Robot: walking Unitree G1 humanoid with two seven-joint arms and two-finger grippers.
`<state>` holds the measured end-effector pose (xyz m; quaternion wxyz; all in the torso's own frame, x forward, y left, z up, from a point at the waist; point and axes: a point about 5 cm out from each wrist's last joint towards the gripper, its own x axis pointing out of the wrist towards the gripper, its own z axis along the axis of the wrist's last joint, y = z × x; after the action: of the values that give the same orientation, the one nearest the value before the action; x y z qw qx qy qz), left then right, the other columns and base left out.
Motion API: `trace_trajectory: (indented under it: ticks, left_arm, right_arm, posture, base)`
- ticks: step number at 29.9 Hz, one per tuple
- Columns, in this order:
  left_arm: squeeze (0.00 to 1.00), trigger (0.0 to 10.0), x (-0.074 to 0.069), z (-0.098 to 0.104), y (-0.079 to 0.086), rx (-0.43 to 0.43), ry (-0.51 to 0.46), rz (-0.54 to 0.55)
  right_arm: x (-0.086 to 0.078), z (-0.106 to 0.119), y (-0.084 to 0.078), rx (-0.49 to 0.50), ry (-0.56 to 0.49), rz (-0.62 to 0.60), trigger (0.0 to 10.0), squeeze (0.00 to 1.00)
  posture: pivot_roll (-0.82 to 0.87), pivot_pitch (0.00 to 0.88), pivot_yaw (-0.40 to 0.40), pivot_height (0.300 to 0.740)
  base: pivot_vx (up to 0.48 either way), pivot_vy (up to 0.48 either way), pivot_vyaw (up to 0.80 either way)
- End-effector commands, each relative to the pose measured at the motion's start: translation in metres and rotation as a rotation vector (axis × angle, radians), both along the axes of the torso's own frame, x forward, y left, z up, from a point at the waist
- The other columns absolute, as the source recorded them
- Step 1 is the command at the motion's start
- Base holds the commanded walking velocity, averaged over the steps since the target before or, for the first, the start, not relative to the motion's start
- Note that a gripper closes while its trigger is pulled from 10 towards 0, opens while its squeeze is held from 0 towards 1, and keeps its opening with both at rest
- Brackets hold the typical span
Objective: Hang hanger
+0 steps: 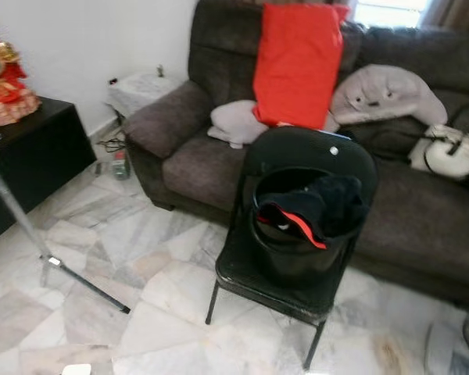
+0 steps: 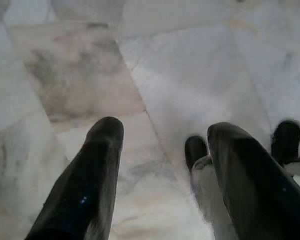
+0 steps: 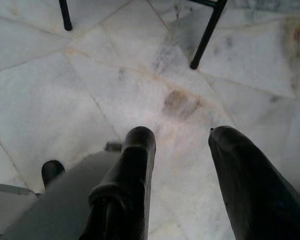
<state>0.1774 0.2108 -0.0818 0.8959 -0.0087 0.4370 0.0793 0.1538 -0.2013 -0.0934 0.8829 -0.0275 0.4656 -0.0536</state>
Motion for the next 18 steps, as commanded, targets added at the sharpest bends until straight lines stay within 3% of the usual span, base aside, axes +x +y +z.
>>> trace_trajectory:
  ticks: [1,11,12,14,18]
  left_arm:
    - [0.0,10.0,-0.012,-0.005,0.006,0.014,0.043,0.003]
    - [0.0,10.0,-0.01,-0.001,0.017,0.035,0.035,0.004]
    - [0.0,10.0,-0.009,0.0,0.019,0.038,0.032,0.008]
    - [0.0,10.0,-0.009,0.0,0.021,0.041,0.029,0.013]
    - [0.0,10.0,-0.011,0.0,0.023,0.041,0.026,0.021]
  right_arm:
    - [0.006,0.002,0.004,0.012,-0.031,-0.004,10.0,0.0]
    - [0.003,0.0,0.014,0.042,-0.038,-0.016,10.0,0.0]
    - [0.017,0.006,0.016,0.047,-0.088,-0.014,10.0,0.0]
    - [0.03,0.013,0.018,0.05,-0.137,-0.007,10.0,0.0]
    - [0.044,0.022,0.018,0.04,-0.221,-0.02,10.0,0.0]
  posture:
    - [-0.07,0.042,0.073,0.74]
    - [-0.05,0.0,0.099,0.74]
    - [-0.04,0.0,0.104,0.74]
    - [-0.04,0.0,0.105,0.74]
    - [-0.04,0.0,0.112,0.74]
  base:
    - [0.0,0.0,0.0]
    - [0.0,0.0,0.0]
    - [0.0,0.0,0.0]
    - [0.0,0.0,0.0]
    - [0.0,0.0,0.0]
